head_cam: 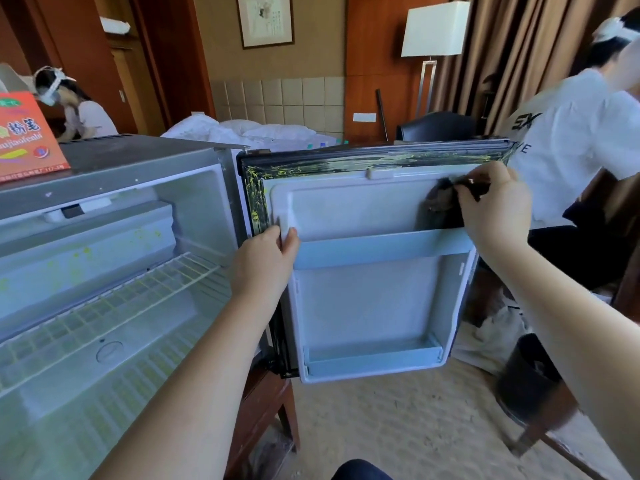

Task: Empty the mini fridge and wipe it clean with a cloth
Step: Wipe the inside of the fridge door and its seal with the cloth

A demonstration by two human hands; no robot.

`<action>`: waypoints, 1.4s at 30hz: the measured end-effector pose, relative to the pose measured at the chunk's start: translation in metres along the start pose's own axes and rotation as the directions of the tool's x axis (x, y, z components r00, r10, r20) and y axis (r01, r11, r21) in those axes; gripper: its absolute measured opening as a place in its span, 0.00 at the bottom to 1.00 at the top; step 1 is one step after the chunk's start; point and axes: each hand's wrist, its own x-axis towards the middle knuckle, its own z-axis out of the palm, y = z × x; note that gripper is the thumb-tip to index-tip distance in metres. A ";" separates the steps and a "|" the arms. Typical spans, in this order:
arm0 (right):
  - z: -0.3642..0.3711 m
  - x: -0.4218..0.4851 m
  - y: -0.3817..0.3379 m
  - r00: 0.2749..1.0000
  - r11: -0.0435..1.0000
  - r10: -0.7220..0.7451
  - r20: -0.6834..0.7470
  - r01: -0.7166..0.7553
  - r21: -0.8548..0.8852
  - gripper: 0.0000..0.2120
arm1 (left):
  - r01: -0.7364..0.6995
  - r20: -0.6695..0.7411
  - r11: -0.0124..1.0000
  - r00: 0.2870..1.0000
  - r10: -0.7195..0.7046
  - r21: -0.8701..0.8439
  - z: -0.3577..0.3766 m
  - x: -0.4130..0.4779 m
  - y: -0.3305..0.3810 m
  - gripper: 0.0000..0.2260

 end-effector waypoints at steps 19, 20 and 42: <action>0.028 -0.030 -0.033 0.925 0.914 -0.134 0.357 0.255 -0.316 0.16 | 0.002 -0.023 1.000 1.000 -0.003 -0.025 0.005 0.000 0.008 0.21; 0.030 -0.032 -0.040 0.909 0.917 -0.143 0.391 0.270 -0.294 0.15 | 0.006 -0.025 0.999 1.000 -0.007 -0.035 0.006 0.000 0.008 0.21; 0.021 -0.027 -0.030 0.864 0.909 -0.077 0.497 0.266 -0.321 0.21 | -0.003 -0.050 0.994 0.999 -0.003 -0.109 0.010 -0.002 0.001 0.21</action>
